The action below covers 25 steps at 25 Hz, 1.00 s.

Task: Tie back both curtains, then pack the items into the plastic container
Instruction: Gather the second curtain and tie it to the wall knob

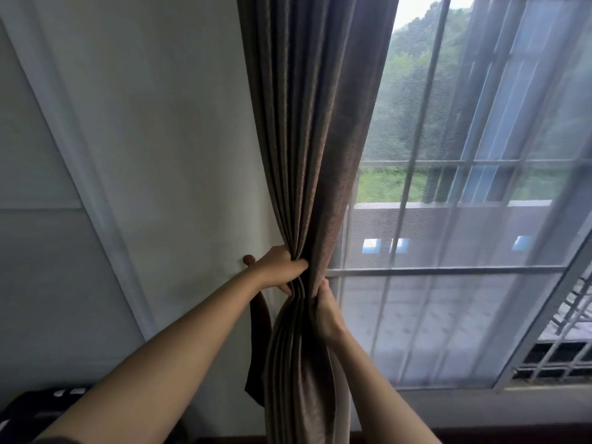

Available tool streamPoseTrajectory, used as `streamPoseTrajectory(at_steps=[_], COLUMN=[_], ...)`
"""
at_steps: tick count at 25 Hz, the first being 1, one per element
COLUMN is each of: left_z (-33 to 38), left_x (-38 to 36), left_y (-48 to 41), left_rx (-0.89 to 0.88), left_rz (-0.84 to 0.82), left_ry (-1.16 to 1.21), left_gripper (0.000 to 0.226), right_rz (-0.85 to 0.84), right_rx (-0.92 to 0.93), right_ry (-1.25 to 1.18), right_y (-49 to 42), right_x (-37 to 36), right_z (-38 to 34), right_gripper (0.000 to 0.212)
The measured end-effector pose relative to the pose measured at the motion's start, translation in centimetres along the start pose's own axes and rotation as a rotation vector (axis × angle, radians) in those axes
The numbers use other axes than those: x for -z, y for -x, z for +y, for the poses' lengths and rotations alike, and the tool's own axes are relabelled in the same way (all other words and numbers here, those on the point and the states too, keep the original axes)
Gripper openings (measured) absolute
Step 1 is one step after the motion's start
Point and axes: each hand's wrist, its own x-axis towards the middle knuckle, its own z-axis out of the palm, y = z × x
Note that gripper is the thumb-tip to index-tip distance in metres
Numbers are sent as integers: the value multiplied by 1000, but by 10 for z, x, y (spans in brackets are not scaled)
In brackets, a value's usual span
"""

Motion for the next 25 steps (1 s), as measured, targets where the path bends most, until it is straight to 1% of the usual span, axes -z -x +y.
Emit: streamPoseTrajectory(at_steps=[2,3,4,5,6,9,11,13,14,15,16,18,19,21,22,23,25], left_z=[0,-1,-1,-1,-2,6,12,16,16,15,13,11,10,8,6,4,-4], left_x=[-1,-1,-2,-3,-5,-16,-22,-24,-24,-22,-21,-23,-26,-37,-41,-43,-38], left_y=[-3,-5,-7,-11,-16,-25,-27,-28,-30,-33,-35,-33,-31,-27,-26,-24,-20], left_rx=[8,11,10,1,-18,-63,-44,1,12,6,-10,-44,-55,-97,-125,-148,-175], left_rz=[-58,-87,-109,-116,-105,-74,-38,74,136,161,149,95,95,173,237,310,420], left_ry=[6,11,5,-22,-74,-256,-333,-419,-432,-405,-348,-178,-87,75,139,201,293], left_gripper=[17,18,22,30,41,73,86,96,101,103,98,76,66,50,40,31,22], right_rz=[3,12,21,14,-1,-18,-18,-38,-43,-50,-57,-40,-37,-6,-7,-19,-68], right_rx=[10,20,24,46,62,79,67,40,34,30,23,21,9,-67,-109,-138,-134], right_ry=[27,-11,-55,-117,-193,-320,-340,-339,-330,-326,-336,-357,-343,-224,-123,-30,39], right_y=[12,21,27,30,33,32,33,32,31,31,31,31,31,25,21,15,8], right_x=[-4,-3,-1,-1,0,5,3,3,3,2,1,-1,-2,-7,-11,-14,-22], right_z=[-5,-17,-25,-30,-35,-27,-25,-25,-25,-25,-27,-29,-28,-23,-20,-13,-4], right_gripper=[72,69,55,41,37,36,36,39,40,40,39,38,38,46,53,55,50])
